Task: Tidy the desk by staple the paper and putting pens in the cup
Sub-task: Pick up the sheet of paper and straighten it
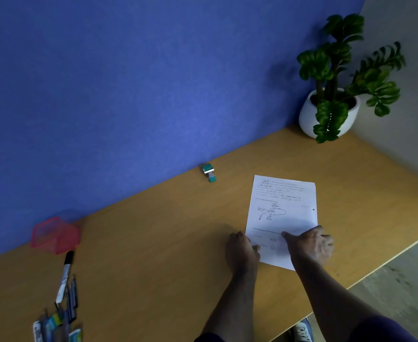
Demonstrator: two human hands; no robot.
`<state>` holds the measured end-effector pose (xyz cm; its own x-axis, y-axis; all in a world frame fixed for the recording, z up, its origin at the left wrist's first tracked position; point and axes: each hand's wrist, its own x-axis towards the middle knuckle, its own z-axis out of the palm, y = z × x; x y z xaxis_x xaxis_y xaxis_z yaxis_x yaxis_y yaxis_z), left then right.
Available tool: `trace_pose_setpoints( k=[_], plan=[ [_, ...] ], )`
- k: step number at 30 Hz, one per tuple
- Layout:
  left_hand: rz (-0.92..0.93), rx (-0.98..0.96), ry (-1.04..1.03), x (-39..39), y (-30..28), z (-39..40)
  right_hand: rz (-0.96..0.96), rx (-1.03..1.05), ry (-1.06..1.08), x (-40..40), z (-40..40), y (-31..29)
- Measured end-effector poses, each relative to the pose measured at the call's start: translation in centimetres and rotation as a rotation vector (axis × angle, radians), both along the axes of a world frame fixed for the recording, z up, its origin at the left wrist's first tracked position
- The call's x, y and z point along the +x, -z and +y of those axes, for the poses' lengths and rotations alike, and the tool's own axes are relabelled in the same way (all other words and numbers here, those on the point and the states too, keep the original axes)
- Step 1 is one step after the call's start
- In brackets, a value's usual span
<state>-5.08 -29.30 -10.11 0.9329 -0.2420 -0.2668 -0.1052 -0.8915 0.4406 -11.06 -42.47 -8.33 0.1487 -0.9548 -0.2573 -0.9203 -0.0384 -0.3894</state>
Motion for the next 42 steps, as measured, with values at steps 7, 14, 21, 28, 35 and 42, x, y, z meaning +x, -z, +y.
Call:
trace_pose_setpoints(
  k=[7,14,21,28,35,42],
  plan=[
    [-0.022,0.015,0.016,-0.2,0.0,-0.1,0.055,-0.032,-0.010,-0.8,-0.1,0.2],
    [0.013,0.021,0.041,0.0,-0.3,-0.2,-0.060,0.114,-0.101,-0.9,-1.8,0.2],
    [0.183,-0.014,0.016,0.8,-1.5,-0.1,-0.494,0.214,-0.147,-1.6,-3.3,0.0],
    [0.174,-0.286,-0.184,1.7,-2.2,3.3,-0.756,0.321,-0.269,-1.4,-2.9,-2.4],
    [0.134,-0.550,-0.356,3.3,-4.5,9.7,-0.757,0.530,-0.443,0.5,1.1,-3.8],
    [-0.005,-0.452,-0.535,3.1,-5.5,18.1,-0.515,0.571,-0.725,3.6,7.2,-3.1]
  ],
)
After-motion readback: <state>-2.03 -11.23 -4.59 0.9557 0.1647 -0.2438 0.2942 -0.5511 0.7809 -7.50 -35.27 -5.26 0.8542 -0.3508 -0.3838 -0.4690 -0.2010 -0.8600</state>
